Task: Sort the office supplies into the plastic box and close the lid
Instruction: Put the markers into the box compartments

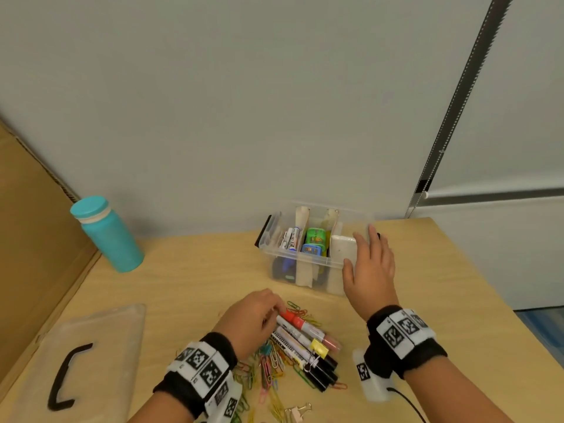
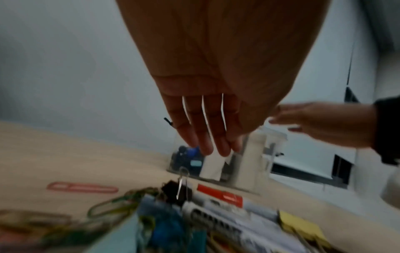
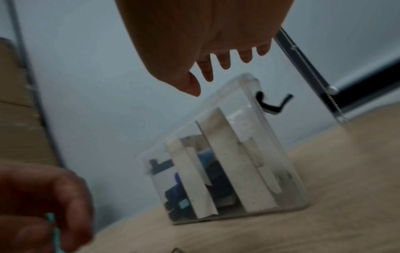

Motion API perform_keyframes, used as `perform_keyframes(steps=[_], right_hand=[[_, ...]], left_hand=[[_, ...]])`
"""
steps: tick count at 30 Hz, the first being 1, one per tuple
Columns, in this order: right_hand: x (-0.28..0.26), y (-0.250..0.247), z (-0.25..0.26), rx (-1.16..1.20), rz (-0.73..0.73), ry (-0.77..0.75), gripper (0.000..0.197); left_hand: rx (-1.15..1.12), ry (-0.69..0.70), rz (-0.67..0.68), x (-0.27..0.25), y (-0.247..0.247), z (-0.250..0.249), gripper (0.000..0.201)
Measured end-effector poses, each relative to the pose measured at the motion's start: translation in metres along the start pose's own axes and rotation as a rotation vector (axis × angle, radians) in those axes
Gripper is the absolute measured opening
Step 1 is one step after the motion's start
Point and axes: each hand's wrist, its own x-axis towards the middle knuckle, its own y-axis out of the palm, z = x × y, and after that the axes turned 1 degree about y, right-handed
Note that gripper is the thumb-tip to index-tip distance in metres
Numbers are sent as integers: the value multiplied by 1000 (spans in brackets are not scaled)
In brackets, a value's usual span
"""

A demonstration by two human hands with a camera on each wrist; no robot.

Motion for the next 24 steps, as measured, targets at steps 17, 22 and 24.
perform_keyframes(steps=[17,22,24], right_hand=[[-66,26,-8,92,858,-76,39],[-62,22,-8,144,981,-38,62],[-61,22,-8,150,1003,-27,69]], left_hand=[[419,146,421,8,36,-17,36],[442,148,486,11,38,-16,39],[454,149,503,13,37,-16,39]])
